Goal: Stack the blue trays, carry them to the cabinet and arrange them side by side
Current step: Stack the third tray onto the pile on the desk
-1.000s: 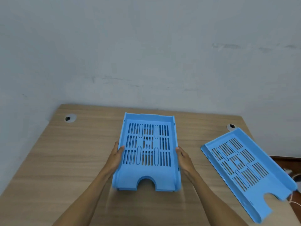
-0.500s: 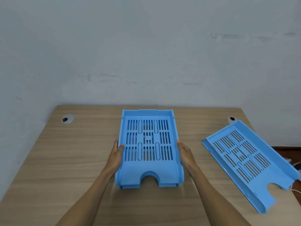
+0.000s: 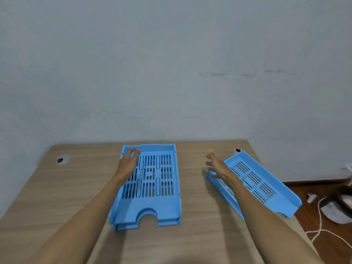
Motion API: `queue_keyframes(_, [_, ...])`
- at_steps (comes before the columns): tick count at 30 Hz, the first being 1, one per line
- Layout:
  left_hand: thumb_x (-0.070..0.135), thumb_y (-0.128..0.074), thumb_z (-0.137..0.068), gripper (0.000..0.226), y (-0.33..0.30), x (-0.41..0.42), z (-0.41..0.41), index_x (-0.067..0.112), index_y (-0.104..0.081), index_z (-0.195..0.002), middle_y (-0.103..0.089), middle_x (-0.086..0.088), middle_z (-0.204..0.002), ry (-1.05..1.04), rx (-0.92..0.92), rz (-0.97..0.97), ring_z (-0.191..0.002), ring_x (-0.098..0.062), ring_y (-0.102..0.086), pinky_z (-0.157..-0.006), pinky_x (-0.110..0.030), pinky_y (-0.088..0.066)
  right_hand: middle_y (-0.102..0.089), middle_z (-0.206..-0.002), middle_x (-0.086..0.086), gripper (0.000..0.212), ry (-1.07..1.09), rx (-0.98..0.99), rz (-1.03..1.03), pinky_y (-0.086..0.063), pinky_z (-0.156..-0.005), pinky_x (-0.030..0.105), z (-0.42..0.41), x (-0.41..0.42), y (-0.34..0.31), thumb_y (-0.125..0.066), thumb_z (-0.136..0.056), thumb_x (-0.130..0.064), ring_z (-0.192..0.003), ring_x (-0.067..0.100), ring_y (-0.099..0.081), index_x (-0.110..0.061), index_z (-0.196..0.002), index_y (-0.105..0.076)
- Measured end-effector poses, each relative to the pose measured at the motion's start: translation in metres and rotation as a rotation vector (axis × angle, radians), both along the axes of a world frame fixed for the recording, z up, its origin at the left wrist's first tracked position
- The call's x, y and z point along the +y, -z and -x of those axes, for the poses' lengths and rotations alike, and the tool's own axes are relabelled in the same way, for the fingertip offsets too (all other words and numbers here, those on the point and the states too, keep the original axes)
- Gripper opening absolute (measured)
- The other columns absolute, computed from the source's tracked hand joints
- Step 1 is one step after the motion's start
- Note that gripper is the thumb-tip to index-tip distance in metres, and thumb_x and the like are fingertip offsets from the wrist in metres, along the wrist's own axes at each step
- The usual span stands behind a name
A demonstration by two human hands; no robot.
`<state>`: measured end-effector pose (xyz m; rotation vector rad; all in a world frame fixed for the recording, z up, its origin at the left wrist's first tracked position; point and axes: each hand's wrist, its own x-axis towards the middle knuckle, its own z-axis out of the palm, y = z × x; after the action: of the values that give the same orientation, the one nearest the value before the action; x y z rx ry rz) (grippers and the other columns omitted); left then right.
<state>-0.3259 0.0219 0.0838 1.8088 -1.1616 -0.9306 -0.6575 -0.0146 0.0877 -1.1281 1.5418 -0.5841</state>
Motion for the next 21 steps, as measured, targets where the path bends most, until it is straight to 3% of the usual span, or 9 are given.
queue_keyframes(1, [0.041,-0.045,-0.102,0.046,-0.007,-0.004,0.018,0.015,-0.05,-0.14,-0.051,-0.012,-0.146,0.025,0.011,0.008,-0.117,-0.024,-0.058,-0.099,-0.035,-0.043,-0.045,-0.151,0.014,0.073,0.001,-0.006,0.012,-0.04,-0.105,0.049,0.016,-0.003,-0.006,-0.02,-0.096,-0.068,-0.136,0.032,-0.045,-0.022,-0.15,-0.037])
queue_keyframes(4, [0.041,-0.045,-0.102,0.043,-0.018,-0.01,0.083,0.015,-0.053,-0.137,-0.05,-0.008,-0.146,0.075,0.053,0.031,-0.134,-0.027,-0.047,-0.108,-0.039,-0.035,-0.044,-0.151,0.016,0.079,0.009,-0.005,0.042,-0.038,-0.108,0.052,0.068,-0.012,-0.017,-0.017,-0.093,-0.072,-0.137,0.033,-0.044,-0.021,-0.15,-0.038])
queue_keyframes(6, [0.033,-0.047,-0.103,0.037,-0.014,-0.009,0.131,0.012,-0.057,-0.132,-0.055,-0.01,-0.142,0.077,0.074,0.036,-0.135,-0.026,-0.048,-0.108,-0.036,-0.035,-0.044,-0.151,0.017,0.078,-0.002,0.021,0.047,-0.037,-0.109,0.052,0.104,-0.016,-0.021,-0.017,-0.094,-0.07,-0.138,0.034,-0.043,-0.02,-0.151,-0.038])
queue_keyframes(12, [0.023,-0.049,-0.102,0.045,0.026,0.003,0.272,0.002,-0.047,-0.143,-0.047,-0.016,-0.151,0.081,0.081,-0.068,-0.14,-0.027,-0.042,-0.114,-0.033,-0.029,-0.048,-0.149,0.015,0.077,-0.033,0.229,0.091,-0.034,-0.114,0.053,0.223,-0.018,-0.018,-0.015,-0.095,-0.069,-0.136,0.033,-0.045,-0.02,-0.148,-0.042])
queue_keyframes(17, [0.027,-0.053,-0.1,0.036,0.066,0.026,0.35,0.006,-0.058,-0.128,-0.06,-0.016,-0.135,0.034,0.148,-0.155,-0.127,-0.03,-0.055,-0.103,-0.036,-0.04,-0.04,-0.156,0.012,0.072,-0.091,0.416,0.101,-0.029,-0.115,0.043,0.298,-0.017,0.012,-0.014,-0.099,-0.062,-0.142,0.032,-0.038,-0.017,-0.149,-0.04])
queue_keyframes(21, [0.025,-0.051,-0.098,0.031,0.088,0.037,0.392,0.011,-0.06,-0.124,-0.064,-0.01,-0.129,-0.003,0.211,-0.229,-0.118,-0.027,-0.059,-0.097,-0.036,-0.044,-0.037,-0.158,0.011,0.073,-0.06,0.409,0.023,-0.028,-0.115,0.042,0.337,-0.013,0.044,-0.025,-0.099,-0.062,-0.144,0.031,-0.034,-0.013,-0.152,-0.035])
